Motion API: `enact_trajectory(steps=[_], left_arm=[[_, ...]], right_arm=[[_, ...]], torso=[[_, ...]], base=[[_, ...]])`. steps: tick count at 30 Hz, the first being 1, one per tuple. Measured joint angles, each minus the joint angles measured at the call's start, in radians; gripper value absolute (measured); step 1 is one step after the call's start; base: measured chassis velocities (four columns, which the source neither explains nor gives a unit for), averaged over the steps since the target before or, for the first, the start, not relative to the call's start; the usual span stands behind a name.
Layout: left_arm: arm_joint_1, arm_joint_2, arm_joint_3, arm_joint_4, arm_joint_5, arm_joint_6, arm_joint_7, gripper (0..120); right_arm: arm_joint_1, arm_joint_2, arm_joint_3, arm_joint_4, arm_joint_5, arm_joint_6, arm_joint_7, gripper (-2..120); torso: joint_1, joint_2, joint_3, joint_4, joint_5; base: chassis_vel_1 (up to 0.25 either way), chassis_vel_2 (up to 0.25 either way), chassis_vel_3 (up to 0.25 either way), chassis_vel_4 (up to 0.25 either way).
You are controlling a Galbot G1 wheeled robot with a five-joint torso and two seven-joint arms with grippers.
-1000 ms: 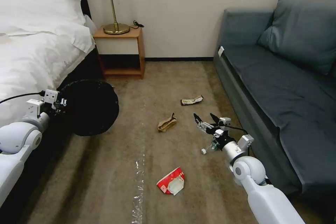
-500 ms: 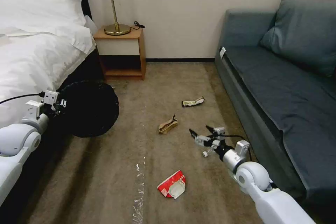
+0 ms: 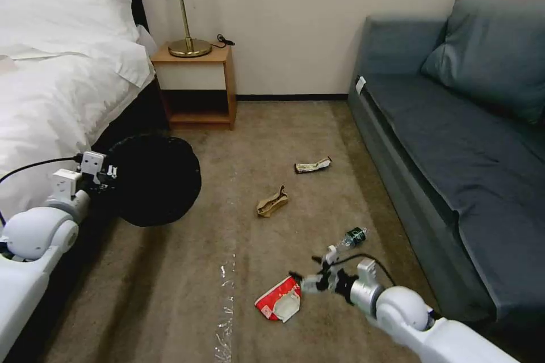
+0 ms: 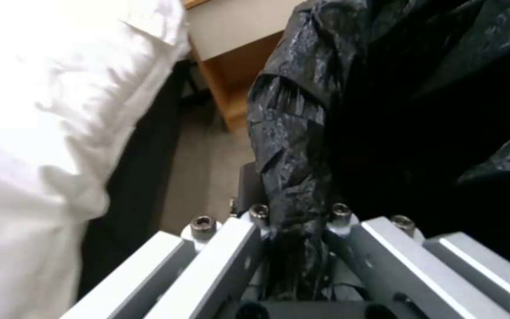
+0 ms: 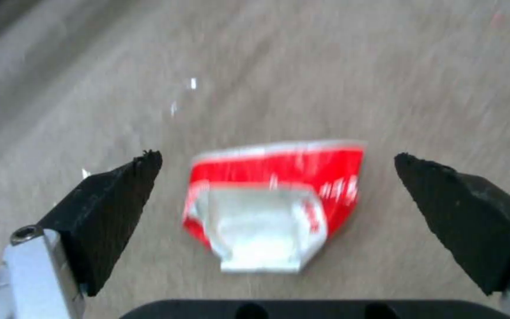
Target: Pick up the trash bin, then pick up the garbage on the floor and place it into the trash bin.
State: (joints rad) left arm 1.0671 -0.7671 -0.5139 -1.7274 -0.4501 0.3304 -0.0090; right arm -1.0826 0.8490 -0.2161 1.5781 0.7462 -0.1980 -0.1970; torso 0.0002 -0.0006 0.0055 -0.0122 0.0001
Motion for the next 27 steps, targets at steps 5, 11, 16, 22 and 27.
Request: enact_trajectory(steps=[5, 11, 16, 22, 27], left_arm=[[0.029, -0.082, 0.007, 0.004, 0.053, -0.015, 0.003, 1], [0.07, -0.115, -0.005, 0.012, 0.094, -0.042, 0.015, 1], [0.078, -0.118, -0.005, 0.012, 0.099, -0.048, 0.018, 1], [0.073, -0.114, -0.003, 0.017, 0.097, -0.051, 0.02, 1], [0.077, -0.099, -0.003, 0.013, 0.092, -0.052, 0.023, 1]], right_arm=[[0.054, 0.094, -0.059, -0.155, -0.06, 0.04, -0.02, 100], [0.108, 0.183, -0.098, -0.274, -0.081, 0.068, -0.034, 100], [0.133, 0.244, -0.111, -0.335, -0.087, 0.077, -0.041, 100], [0.16, 0.336, -0.119, -0.413, -0.109, 0.099, -0.048, 100], [0.164, 0.319, -0.109, -0.396, -0.107, 0.102, -0.035, 100]], torso=[[0.0, 0.0, 0.0, 0.0, 0.0001], [0.0, 0.0, 0.0, 0.0002, -0.0002], [0.0, 0.0, 0.0, 0.0002, -0.0003], [0.0, 0.0, 0.0, 0.0003, 0.0], [0.0, 0.0, 0.0, 0.0003, 0.0]], base=[[0.0, 0.0, 0.0, 0.0], [0.0, 0.0, 0.0, 0.0], [0.0, 0.0, 0.0, 0.0], [0.0, 0.0, 0.0, 0.0], [0.0, 0.0, 0.0, 0.0]])
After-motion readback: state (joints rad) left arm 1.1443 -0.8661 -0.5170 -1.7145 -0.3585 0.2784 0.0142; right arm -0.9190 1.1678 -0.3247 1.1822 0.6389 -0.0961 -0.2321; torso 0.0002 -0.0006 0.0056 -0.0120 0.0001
